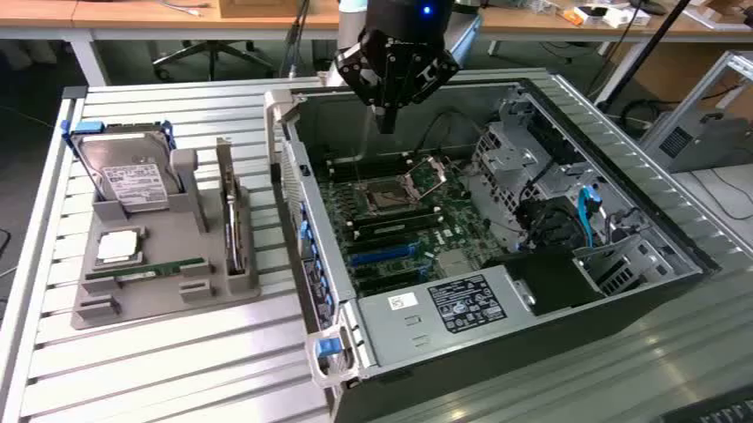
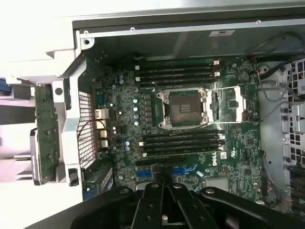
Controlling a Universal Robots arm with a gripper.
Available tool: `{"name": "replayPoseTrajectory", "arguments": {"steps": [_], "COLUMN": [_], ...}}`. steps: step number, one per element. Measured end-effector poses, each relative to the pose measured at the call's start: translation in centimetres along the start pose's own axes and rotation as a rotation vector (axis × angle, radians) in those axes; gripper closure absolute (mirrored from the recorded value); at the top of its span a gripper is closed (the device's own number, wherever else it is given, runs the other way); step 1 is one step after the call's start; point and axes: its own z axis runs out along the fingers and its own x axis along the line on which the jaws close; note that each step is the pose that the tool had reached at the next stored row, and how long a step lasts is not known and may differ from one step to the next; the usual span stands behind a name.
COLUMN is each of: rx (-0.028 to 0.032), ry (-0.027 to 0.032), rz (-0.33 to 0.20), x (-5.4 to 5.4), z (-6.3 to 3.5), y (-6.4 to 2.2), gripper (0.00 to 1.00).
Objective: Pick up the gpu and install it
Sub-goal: 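Reach for the gpu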
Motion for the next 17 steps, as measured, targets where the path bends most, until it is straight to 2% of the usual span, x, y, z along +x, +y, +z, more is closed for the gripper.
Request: {"name": "replayPoseTrajectory", "arguments": {"steps": [3, 17], "rx": [0.0, 0.0], "ry": [0.0, 0.0], "rz": [0.0, 0.0], "x": [0.46, 0.99], "z": [-0.01, -0.03], "y": [-0.03, -0.07], "gripper": [0.9, 0.9]}}
